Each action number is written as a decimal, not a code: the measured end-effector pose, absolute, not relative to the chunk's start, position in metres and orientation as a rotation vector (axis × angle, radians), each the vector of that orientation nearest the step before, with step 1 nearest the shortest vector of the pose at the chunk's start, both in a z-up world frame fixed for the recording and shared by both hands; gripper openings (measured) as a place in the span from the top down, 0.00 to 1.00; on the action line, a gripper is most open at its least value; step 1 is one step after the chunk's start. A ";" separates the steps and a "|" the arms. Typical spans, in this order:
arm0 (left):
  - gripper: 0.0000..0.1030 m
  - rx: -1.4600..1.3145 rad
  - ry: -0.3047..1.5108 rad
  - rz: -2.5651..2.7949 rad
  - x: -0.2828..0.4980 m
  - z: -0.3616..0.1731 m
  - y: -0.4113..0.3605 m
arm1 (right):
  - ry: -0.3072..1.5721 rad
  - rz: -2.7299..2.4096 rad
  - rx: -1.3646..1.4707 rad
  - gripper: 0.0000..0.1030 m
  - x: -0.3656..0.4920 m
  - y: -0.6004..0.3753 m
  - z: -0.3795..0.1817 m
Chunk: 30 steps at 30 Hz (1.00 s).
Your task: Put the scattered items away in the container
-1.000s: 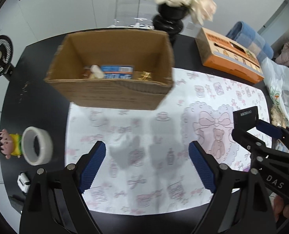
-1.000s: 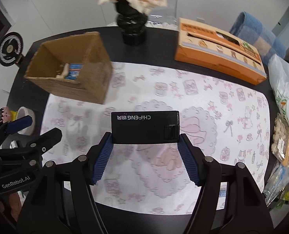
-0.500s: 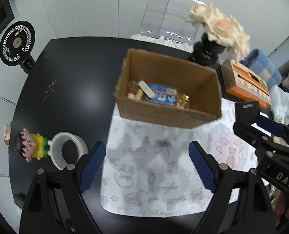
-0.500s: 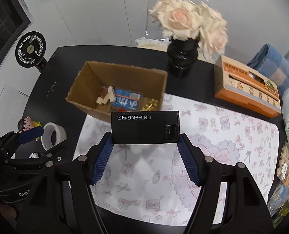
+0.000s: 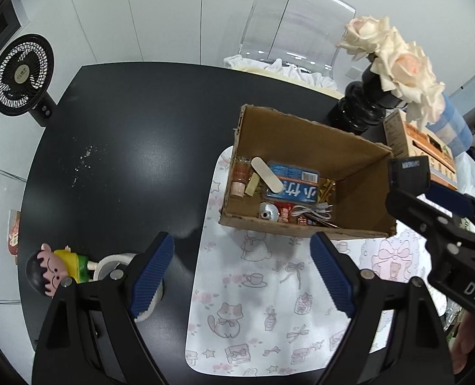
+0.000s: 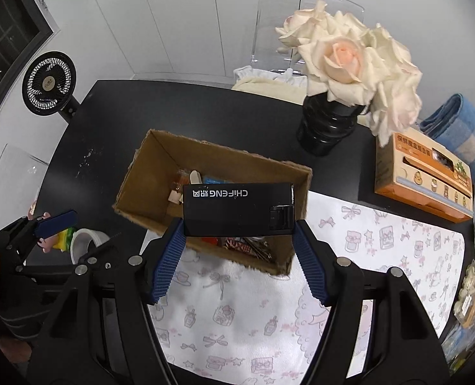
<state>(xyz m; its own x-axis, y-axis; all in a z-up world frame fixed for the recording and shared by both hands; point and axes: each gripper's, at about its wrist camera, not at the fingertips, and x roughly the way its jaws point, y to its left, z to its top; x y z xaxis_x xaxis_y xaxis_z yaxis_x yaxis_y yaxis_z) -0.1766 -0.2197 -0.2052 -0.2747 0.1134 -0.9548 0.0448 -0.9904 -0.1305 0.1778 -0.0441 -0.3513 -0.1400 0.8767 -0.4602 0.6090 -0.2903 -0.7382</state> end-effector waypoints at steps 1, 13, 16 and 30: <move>0.17 -1.868 -0.203 2.463 -0.178 -0.206 -0.220 | -1.672 1.394 -1.861 0.32 0.176 -0.042 -0.354; 0.17 -1.886 -0.207 2.457 -0.181 -0.210 -0.228 | -1.647 1.323 -1.906 0.31 0.168 -0.025 -0.370; 0.17 -1.891 -0.218 2.458 -0.179 -0.210 -0.230 | -1.658 1.333 -1.895 0.18 0.169 -0.026 -0.368; 0.17 -1.868 -0.216 2.488 -0.169 -0.194 -0.230 | -1.645 1.367 -1.844 0.00 0.176 -0.036 -0.346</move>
<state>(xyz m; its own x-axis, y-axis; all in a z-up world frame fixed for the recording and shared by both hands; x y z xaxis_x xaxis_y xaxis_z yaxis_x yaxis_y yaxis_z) -0.1690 -0.2296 -0.1935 -0.2819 0.1011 -0.9541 0.0645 -0.9902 -0.1240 0.1763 -0.0357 -0.3457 -0.1184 0.8928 -0.4346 0.5908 -0.2884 -0.7535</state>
